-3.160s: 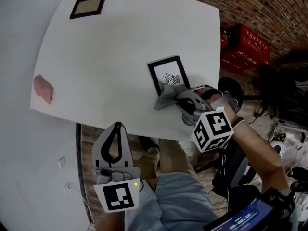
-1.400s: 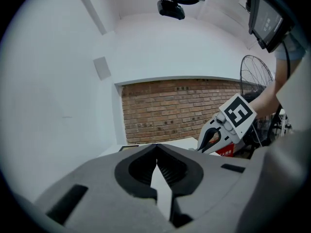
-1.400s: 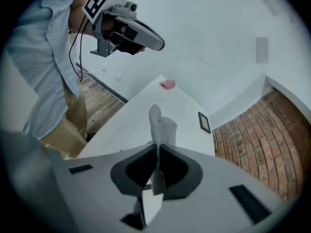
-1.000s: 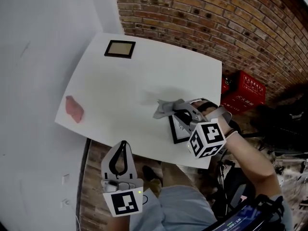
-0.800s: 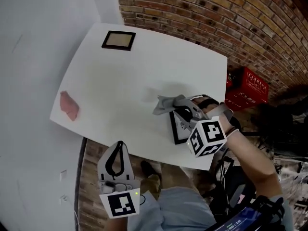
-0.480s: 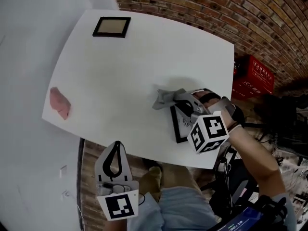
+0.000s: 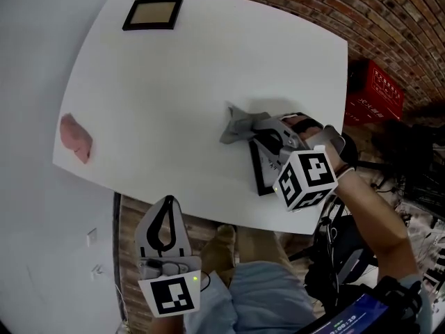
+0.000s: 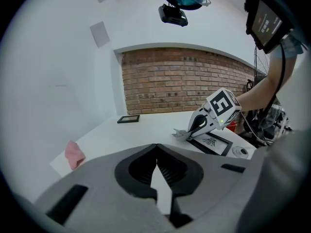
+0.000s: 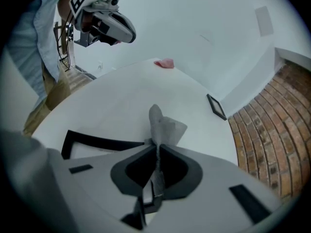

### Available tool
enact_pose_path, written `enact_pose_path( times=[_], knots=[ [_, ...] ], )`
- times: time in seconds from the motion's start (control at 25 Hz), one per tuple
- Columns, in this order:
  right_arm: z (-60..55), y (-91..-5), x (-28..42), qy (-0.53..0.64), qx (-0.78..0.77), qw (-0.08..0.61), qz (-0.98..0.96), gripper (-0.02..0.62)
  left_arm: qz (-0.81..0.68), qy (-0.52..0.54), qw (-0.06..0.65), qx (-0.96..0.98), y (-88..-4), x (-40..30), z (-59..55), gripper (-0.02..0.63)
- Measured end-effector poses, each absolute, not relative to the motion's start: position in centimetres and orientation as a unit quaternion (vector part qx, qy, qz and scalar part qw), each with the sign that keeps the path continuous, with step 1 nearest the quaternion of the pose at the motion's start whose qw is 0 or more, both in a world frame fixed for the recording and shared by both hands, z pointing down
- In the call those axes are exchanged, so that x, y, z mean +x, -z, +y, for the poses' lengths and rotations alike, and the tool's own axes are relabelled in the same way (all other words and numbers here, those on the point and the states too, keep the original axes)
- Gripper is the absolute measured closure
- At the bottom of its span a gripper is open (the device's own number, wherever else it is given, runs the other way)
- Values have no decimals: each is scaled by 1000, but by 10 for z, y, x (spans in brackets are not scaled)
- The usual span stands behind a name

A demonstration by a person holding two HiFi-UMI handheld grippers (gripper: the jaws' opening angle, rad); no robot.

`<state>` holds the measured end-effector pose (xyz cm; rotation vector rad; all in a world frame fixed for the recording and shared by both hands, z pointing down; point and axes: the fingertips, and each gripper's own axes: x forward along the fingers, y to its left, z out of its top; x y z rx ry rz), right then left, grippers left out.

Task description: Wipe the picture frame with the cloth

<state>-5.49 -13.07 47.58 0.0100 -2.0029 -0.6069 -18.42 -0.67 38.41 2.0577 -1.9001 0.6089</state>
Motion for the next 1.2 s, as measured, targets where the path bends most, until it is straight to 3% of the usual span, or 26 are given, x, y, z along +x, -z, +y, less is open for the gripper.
enact_pose_path(
  times=[1.2],
  knots=[
    [-76, -480, -36, 243, -19, 506, -827, 569, -649, -202, 124, 723, -374, -170, 12, 597]
  ],
)
